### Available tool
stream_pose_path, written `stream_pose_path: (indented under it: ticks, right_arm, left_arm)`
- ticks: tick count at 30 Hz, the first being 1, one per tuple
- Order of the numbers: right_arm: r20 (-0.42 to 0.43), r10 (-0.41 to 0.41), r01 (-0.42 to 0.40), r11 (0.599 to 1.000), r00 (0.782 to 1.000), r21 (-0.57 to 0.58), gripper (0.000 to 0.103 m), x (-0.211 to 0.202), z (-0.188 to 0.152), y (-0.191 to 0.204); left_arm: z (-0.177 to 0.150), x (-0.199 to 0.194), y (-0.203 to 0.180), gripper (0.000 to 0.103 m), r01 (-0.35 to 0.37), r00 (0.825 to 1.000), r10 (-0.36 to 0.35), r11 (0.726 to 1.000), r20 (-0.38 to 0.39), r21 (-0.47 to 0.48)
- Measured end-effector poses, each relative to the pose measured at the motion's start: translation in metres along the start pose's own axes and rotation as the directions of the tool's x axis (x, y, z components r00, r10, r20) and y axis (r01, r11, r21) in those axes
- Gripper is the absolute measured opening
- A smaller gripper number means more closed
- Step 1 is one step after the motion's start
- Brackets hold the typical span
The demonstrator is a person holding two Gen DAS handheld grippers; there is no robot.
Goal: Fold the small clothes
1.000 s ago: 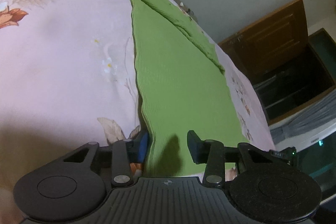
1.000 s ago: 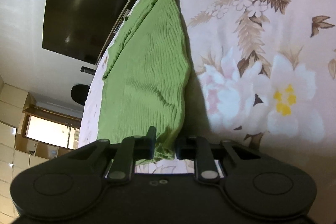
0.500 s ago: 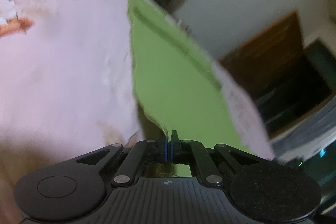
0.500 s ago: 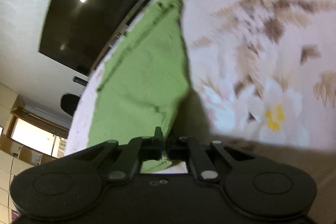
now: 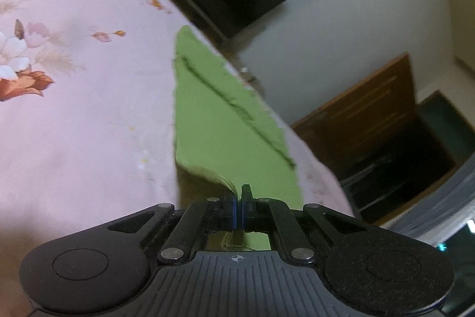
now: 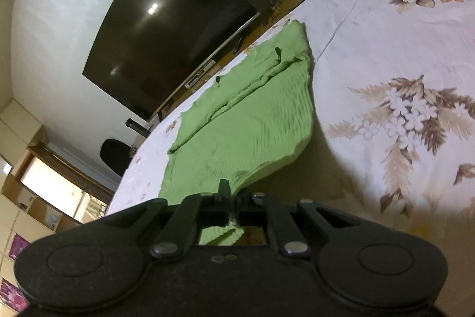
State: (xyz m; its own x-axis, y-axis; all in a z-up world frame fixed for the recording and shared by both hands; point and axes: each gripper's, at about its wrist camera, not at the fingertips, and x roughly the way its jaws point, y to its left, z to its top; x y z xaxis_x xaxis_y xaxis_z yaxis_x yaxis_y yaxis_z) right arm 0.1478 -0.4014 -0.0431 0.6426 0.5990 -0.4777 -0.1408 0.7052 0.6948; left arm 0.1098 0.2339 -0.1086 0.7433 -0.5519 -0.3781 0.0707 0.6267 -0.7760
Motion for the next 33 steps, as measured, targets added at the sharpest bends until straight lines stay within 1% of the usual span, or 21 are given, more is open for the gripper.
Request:
stream_pose_path:
  ticks: [2, 4, 7, 10, 15, 19, 23, 26, 29, 33]
  right_arm:
    - [-0.019, -0.036, 0.035, 0.999, 0.999, -0.016, 0.004, 0.009, 0.002, 0.0]
    - [-0.026, -0.056, 0.056, 0.998, 0.998, -0.017, 0.004, 0.016, 0.005, 0.0]
    - [0.012, -0.051, 0.051, 0.997, 0.999, -0.059, 0.004, 0.016, 0.017, 0.013]
    - [0.062, -0.042, 0.048, 0.995, 0.997, -0.09, 0.004, 0.017, 0.04, 0.024]
    - [0.12, -0.03, 0.048, 0.988, 0.992, -0.144, 0.004, 0.034, 0.098, 0.038]
    - [0.127, -0.018, 0.041, 0.983, 0.992, -0.178, 0.004, 0.06, 0.145, 0.043]
    - [0.111, -0.017, 0.038, 0.982, 0.994, -0.188, 0.004, 0.101, 0.192, 0.033]
    - [0.093, -0.015, 0.03, 0.986, 0.996, -0.163, 0.004, 0.134, 0.221, 0.017]
    - [0.067, -0.013, 0.022, 0.99, 0.998, -0.14, 0.004, 0.168, 0.241, -0.003]
    - [0.038, -0.009, 0.013, 0.994, 0.999, -0.113, 0.004, 0.206, 0.259, -0.025]
  left_arm:
    - [0.004, 0.005, -0.001, 0.002, 0.004, 1.0, -0.004, 1.0, 0.008, -0.005]
    - [0.013, 0.008, -0.011, 0.002, 0.037, 0.999, -0.038, 0.999, 0.028, 0.01]
    - [0.036, 0.012, -0.03, 0.002, 0.079, 0.995, -0.081, 0.996, 0.06, 0.041]
    - [0.068, 0.023, -0.043, 0.002, 0.092, 0.992, -0.098, 0.993, 0.085, 0.069]
    - [0.129, 0.058, -0.065, 0.002, 0.09, 0.99, -0.103, 0.988, 0.099, 0.124]
    - [0.172, 0.095, -0.072, 0.002, 0.058, 0.993, -0.073, 0.987, 0.097, 0.147]
    - [0.211, 0.139, -0.067, 0.002, 0.029, 0.996, -0.04, 0.99, 0.079, 0.139]
    - [0.23, 0.172, -0.059, 0.002, 0.001, 0.998, -0.01, 0.989, 0.057, 0.145]
    - [0.245, 0.207, -0.047, 0.002, -0.031, 0.999, 0.026, 0.99, 0.037, 0.14]
    - [0.259, 0.24, -0.027, 0.002, -0.057, 0.998, 0.053, 0.992, 0.036, 0.111]
